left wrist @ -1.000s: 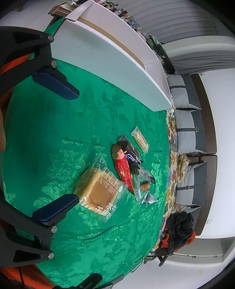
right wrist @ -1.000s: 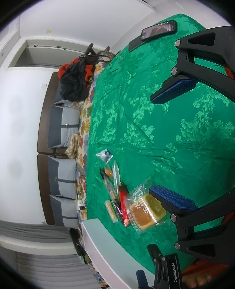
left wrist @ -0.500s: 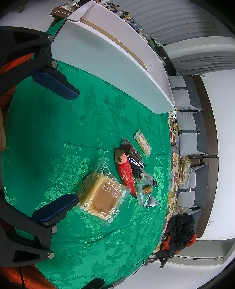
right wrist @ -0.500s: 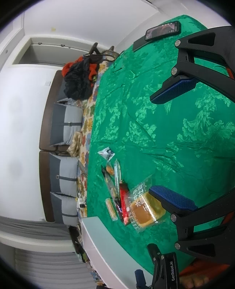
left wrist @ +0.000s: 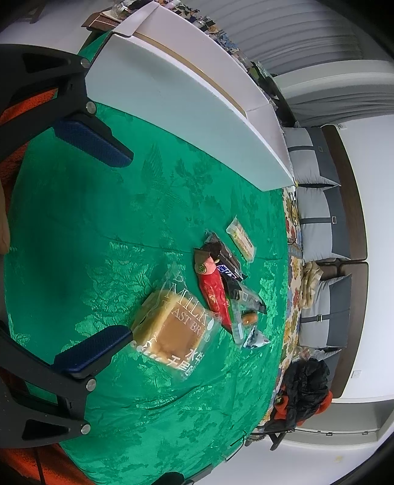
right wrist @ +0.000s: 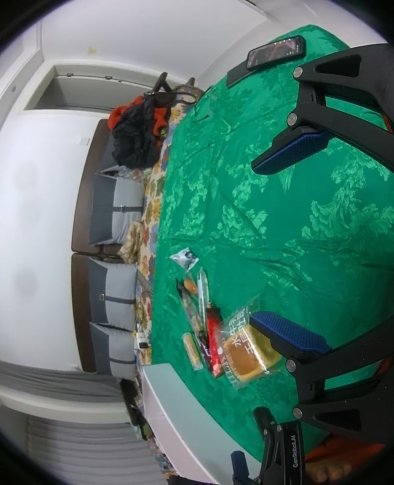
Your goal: Organize snacks
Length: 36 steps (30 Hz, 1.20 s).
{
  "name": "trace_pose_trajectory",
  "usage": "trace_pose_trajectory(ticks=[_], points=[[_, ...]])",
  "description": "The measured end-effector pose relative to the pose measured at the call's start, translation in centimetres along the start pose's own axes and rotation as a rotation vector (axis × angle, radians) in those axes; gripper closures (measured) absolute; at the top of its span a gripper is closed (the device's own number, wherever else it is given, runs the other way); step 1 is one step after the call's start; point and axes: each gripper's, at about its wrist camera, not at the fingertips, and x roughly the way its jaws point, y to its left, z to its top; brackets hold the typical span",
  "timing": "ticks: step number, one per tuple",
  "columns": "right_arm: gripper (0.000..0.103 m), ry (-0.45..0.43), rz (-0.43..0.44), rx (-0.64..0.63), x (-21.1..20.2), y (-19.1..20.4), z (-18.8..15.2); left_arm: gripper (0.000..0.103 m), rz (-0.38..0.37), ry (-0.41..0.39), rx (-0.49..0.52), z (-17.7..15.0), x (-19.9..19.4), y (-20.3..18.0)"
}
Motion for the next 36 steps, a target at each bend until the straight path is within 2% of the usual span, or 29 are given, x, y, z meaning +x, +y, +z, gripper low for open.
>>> trace_pose_trajectory(ticks=[11, 36], points=[[0.009, -0.038, 0.002, -0.026, -0.74, 0.57, 0.13, 0.000, 0.002, 0.004, 0.001, -0.03, 0.15, 0.12], [0.009, -0.041, 0.002, -0.028, -0.72, 0.49, 0.22, 0.000, 0.007, 0.014, 0.006, -0.28, 0.49, 0.18]])
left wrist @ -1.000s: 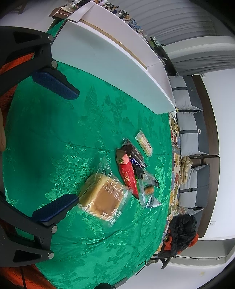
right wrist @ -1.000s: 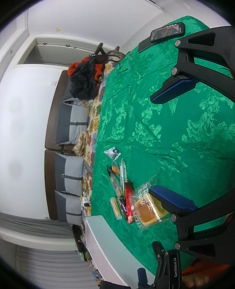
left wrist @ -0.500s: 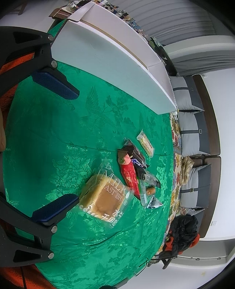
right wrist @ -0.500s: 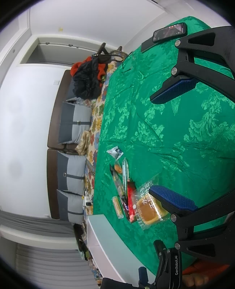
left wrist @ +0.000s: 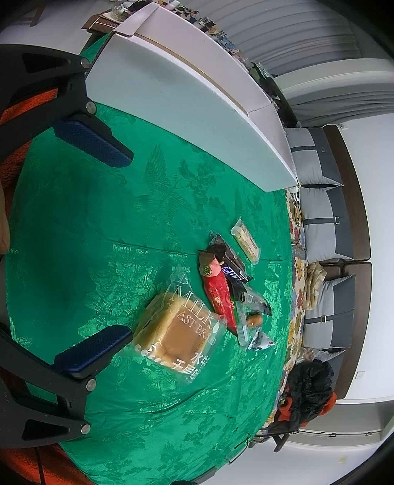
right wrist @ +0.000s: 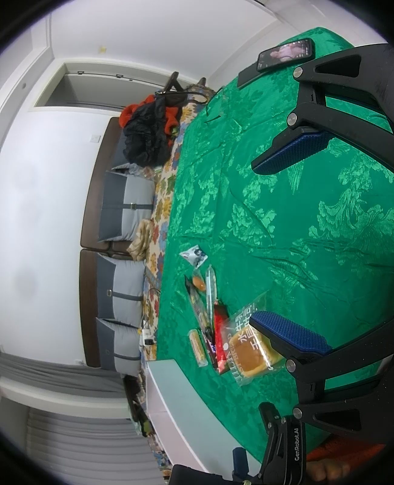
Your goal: Organize snacks
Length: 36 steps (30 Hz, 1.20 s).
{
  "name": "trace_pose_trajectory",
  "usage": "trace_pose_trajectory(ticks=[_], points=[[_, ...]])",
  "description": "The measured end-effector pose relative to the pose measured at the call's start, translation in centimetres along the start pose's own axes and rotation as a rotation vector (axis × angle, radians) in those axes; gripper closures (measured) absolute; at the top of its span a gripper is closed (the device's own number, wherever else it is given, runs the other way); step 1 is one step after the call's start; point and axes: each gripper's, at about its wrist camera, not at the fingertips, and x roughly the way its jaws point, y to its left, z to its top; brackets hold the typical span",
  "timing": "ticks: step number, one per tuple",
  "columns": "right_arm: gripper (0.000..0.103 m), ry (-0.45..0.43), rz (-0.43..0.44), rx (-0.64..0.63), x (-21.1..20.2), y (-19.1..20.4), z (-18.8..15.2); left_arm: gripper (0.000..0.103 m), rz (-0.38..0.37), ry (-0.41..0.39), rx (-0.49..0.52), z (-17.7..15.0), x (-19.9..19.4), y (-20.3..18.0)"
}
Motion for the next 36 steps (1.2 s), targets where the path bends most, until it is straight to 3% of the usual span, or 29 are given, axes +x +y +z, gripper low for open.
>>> trace_pose_trajectory(ticks=[36], points=[[0.010, 0.054, 0.013, -0.004, 1.1, -0.1, -0.8, 0.000, 0.005, 0.029, 0.008, -0.2, 0.3, -0.1]])
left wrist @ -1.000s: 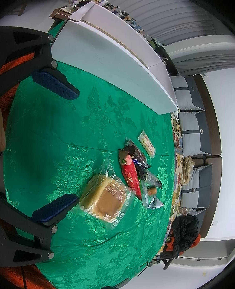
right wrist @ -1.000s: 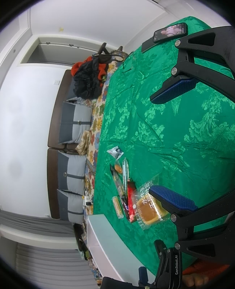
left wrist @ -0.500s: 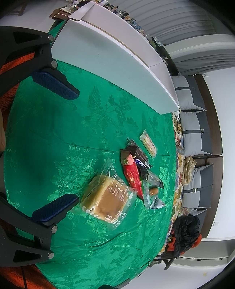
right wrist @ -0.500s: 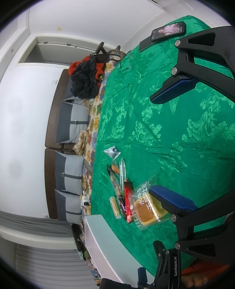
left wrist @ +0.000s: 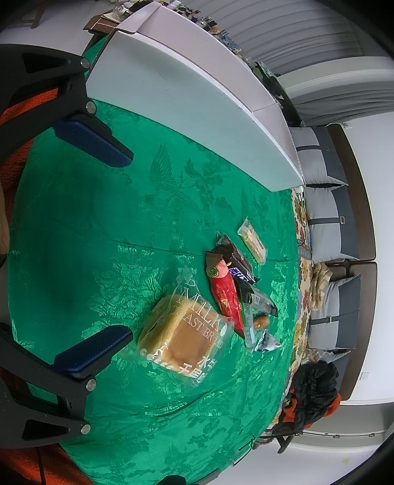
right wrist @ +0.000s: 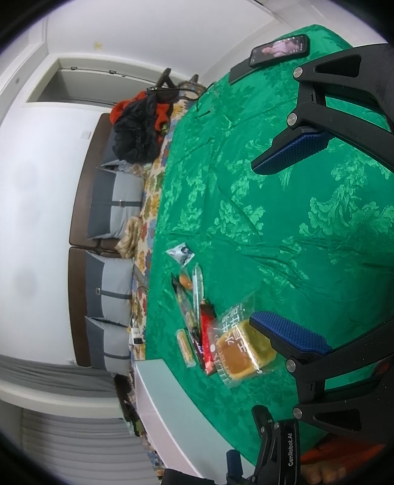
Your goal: Organize snacks
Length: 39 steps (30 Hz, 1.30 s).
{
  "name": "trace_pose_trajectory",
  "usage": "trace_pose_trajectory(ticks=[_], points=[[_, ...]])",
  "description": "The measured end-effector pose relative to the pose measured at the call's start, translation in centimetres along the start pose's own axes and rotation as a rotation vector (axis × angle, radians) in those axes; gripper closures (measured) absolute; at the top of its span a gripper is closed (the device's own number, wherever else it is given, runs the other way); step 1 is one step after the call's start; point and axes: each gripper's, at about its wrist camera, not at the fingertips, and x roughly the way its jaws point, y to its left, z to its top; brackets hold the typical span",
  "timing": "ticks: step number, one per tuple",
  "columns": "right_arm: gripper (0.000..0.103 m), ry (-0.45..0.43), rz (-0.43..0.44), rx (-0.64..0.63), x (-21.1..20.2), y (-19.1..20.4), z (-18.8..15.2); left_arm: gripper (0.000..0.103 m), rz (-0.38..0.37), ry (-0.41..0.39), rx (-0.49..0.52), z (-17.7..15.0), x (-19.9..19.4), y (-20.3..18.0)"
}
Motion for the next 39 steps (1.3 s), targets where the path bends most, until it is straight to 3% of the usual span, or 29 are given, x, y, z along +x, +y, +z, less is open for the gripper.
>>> trace_pose_trajectory(ticks=[39], points=[[0.010, 0.019, 0.003, 0.009, 0.53, 0.00, -0.53, 0.000, 0.002, 0.037, -0.004, -0.19, 0.80, 0.26]])
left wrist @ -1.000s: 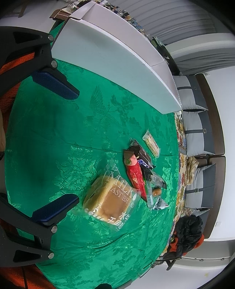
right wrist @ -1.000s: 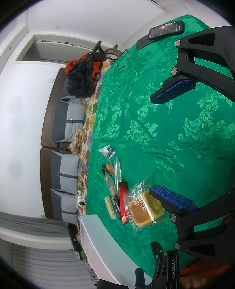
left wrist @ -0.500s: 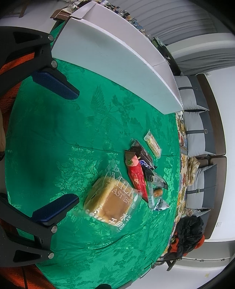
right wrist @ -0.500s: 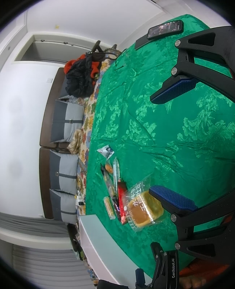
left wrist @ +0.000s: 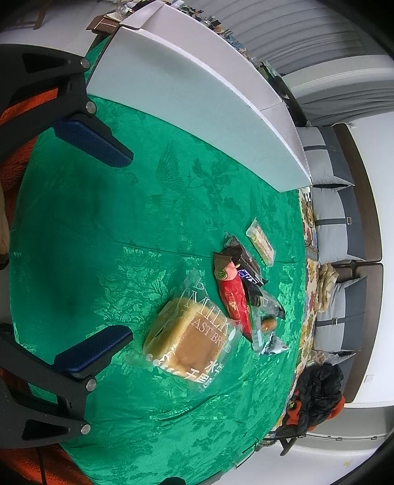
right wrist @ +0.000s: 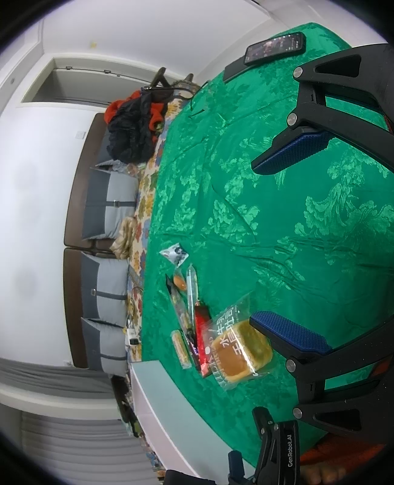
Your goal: Organize snacks
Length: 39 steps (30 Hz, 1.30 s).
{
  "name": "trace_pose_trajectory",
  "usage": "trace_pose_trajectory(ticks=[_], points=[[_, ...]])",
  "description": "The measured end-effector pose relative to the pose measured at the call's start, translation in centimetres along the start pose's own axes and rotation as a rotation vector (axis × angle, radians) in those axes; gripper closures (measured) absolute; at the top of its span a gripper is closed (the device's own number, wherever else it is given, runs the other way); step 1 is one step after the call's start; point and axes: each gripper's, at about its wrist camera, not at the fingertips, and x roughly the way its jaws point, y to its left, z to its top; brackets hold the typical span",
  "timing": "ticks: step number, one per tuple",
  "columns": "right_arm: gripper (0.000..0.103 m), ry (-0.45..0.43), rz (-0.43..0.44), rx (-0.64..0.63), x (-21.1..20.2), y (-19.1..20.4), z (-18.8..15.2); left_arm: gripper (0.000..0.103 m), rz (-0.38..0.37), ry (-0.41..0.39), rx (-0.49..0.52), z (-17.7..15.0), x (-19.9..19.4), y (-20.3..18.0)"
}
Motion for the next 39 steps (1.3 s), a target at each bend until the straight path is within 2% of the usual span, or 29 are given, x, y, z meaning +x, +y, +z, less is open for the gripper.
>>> trace_pose_trajectory(ticks=[9, 13, 15, 24, 29, 39], points=[[0.009, 0.022, 0.006, 0.013, 0.3, -0.3, 0.0, 0.000, -0.013, 0.037, -0.013, -0.1, 0.8, 0.2], [0.010, 0.046, 0.018, 0.034, 0.7, -0.6, -0.2, 0.000, -0.023, 0.086, -0.011, -0.3, 2.0, 0.2], [0.010, 0.073, 0.029, 0.059, 1.2, -1.1, -0.4, 0.000, -0.026, 0.124, -0.020, -0.5, 3.0, 0.5], [0.010, 0.252, 0.083, 0.183, 4.4, -2.9, -2.4, 0.000, -0.027, 0.195, -0.058, -0.5, 5.9, 2.0], [0.010, 0.287, 0.087, 0.181, 4.8, -2.8, -3.0, 0.000, -0.044, 0.196, -0.095, -0.3, 6.6, 2.8], [0.010, 0.310, 0.093, 0.166, 5.1, -2.3, -3.1, 0.000, -0.043, 0.191, -0.096, -0.4, 6.5, 2.9]])
